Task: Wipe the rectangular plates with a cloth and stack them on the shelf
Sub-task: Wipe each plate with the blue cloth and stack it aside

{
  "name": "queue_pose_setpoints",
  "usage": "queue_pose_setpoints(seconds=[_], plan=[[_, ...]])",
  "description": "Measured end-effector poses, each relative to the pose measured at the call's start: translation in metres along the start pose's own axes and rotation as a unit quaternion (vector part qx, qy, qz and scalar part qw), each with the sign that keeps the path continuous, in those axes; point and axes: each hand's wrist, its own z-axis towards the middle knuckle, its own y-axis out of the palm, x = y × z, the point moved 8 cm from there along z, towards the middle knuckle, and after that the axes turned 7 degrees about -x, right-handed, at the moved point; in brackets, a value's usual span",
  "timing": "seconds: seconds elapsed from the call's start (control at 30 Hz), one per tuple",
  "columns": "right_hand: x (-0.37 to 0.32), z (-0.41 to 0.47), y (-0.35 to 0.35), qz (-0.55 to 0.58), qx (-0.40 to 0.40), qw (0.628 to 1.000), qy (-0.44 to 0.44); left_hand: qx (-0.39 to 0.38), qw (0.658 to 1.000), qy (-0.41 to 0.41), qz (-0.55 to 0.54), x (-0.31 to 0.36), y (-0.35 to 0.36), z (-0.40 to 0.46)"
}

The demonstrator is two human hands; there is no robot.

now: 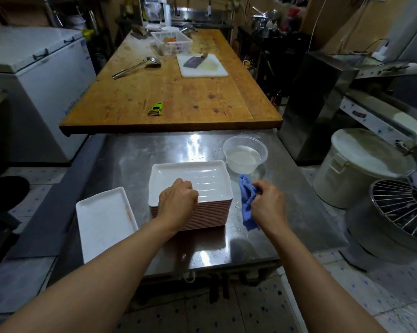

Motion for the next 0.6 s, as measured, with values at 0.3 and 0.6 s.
queue_pose_setpoints(seconds=[0.3,0.6], plan=[[-0.007,-0.005,-0.008,0.087,0.010,0.996,0.002,0.091,0.995,0.023,-0.025,0.003,-0.044,0.001],[-0.079,-0.024,-0.058,0.130,0.123,0.974,-0.139,0.163,0.950,-0.070,-0.257,-0.016,-0.115,0.008]])
